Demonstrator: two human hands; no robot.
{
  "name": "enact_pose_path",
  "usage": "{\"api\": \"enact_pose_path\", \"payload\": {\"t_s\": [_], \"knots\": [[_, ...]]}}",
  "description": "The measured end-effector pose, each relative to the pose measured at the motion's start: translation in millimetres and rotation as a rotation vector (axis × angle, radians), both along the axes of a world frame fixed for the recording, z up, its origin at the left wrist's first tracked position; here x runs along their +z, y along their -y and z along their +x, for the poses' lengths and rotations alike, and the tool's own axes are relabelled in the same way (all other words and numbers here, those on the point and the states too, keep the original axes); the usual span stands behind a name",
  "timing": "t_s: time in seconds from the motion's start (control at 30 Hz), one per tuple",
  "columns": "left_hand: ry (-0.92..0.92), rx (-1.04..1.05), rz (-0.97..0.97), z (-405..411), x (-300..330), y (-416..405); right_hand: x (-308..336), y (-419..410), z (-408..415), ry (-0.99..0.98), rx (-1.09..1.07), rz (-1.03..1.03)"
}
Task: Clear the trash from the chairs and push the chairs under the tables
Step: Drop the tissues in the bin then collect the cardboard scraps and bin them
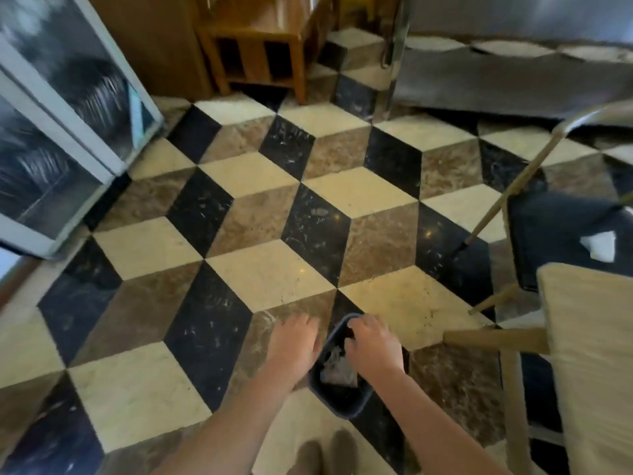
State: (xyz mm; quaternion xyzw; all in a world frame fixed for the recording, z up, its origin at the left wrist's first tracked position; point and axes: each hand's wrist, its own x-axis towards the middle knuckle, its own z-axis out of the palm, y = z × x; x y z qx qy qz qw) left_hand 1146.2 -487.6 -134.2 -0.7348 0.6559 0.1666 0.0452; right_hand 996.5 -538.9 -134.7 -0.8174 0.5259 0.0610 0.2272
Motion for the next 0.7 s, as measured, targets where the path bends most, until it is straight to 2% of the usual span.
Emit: {"api": "enact_pose_path", "payload": {"t_s": [0.13,0.3,0.53,0.7], "knots": [[0.048,0.080,-0.153,16,49,-3,49,2,17,0.070,0.060,-0.141],[0.078,0.096,-0.246,46,79,4,78,20,46,0.104,0.117,-0.276],[0.050,0.113,-0.300,108,72,44,75,57,113,0.083,0.111,-0.260],[0.010,0.053,-0.314,184,64,94,67,100,183,0.076,0.029,-0.243]]}}
